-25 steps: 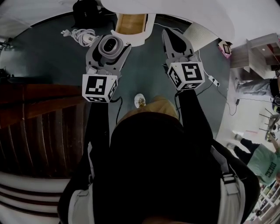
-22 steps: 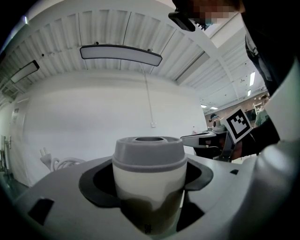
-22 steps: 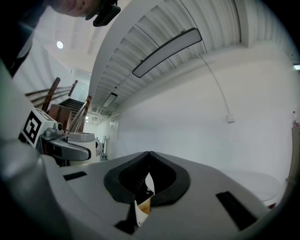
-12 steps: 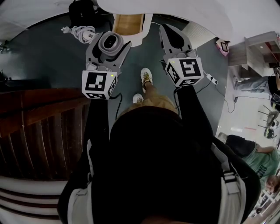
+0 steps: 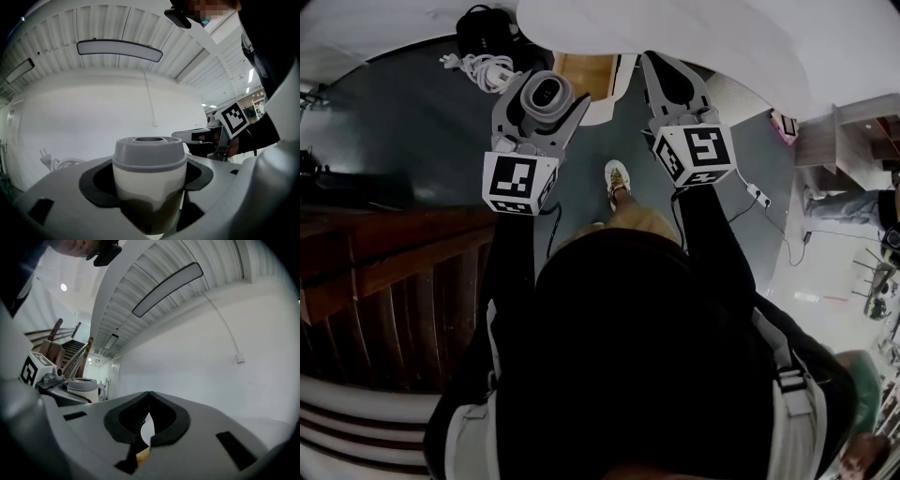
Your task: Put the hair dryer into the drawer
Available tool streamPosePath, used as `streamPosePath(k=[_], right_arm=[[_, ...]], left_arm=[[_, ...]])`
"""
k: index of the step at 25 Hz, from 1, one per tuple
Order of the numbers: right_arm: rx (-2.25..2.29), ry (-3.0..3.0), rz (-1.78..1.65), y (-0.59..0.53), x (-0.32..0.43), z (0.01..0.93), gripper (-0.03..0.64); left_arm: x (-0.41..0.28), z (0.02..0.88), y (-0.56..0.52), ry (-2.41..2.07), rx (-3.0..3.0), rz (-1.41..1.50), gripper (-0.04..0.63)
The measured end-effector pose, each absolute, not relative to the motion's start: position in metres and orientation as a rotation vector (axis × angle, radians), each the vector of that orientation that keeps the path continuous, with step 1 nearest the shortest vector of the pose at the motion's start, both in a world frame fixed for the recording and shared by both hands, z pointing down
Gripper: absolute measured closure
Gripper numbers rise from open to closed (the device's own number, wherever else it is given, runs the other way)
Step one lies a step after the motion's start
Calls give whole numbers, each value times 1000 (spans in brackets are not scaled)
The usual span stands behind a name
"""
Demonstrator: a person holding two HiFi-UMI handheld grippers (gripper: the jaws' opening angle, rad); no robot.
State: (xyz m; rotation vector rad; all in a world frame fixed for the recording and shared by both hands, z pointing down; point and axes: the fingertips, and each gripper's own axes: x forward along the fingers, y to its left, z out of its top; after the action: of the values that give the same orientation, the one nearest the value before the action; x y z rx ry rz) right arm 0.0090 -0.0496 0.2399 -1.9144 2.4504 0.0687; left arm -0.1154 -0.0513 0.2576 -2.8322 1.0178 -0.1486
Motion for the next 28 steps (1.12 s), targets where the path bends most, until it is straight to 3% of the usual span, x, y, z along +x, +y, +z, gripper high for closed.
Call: streamPosePath(k=[11, 19, 28], right_arm=[[-1814, 2547, 85, -121, -8, 273, 591], [-1747, 2610, -44, -215, 44, 285, 591], [-1648, 2684, -111, -245, 52, 307, 591]], left_arm=[[-127, 308, -99, 1098, -2819, -212, 222], [-75, 315, -183, 1158, -2826, -340, 222], [-63, 350, -197, 1208, -2820, -471, 222]])
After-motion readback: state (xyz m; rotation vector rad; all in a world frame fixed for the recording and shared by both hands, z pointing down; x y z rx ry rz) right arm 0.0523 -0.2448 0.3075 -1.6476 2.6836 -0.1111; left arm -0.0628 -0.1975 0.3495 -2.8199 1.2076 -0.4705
